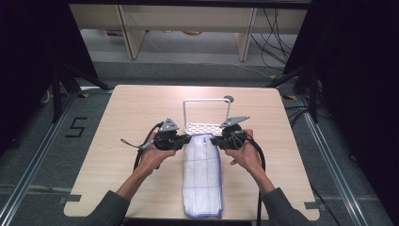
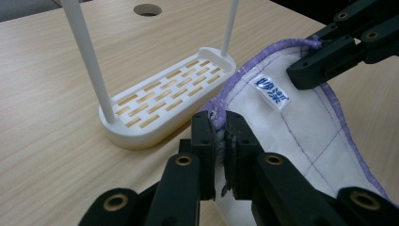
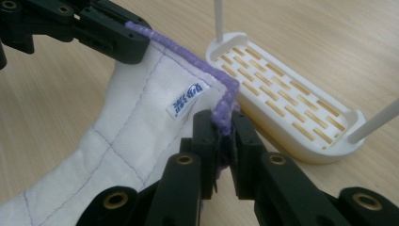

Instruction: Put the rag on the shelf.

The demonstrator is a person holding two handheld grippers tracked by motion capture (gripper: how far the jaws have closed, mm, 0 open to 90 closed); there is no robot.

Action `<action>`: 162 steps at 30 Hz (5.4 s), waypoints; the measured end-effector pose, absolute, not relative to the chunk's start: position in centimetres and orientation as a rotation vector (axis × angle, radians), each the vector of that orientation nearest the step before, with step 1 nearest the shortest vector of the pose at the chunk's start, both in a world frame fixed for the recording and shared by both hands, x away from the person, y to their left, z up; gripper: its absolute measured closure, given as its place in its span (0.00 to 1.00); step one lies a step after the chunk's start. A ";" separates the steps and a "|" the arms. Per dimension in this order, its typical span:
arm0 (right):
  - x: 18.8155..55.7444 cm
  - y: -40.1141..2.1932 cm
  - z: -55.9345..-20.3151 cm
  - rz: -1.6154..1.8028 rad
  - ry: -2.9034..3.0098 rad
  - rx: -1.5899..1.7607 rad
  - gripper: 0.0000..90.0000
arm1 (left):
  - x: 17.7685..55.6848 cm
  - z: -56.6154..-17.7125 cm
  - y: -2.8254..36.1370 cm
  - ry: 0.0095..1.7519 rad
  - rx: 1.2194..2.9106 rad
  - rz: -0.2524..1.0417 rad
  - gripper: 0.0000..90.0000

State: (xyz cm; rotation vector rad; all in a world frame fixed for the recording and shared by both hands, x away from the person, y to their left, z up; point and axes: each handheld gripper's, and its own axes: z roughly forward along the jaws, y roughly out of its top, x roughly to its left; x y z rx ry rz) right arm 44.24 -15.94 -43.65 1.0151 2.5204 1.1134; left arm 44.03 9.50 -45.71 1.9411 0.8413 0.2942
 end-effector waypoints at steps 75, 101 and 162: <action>51.7 -17.8 -23.2 1.354 2.175 0.993 0.93 | 52.8 -23.5 8.0 0.779 1.789 0.513 0.92; 58.6 -17.1 -28.7 1.269 2.135 1.154 0.91 | 59.4 -30.9 7.6 0.957 1.722 0.444 0.91; 54.1 -21.0 -31.9 1.187 2.222 1.188 0.47 | 54.3 -34.9 13.9 1.080 1.944 0.346 0.39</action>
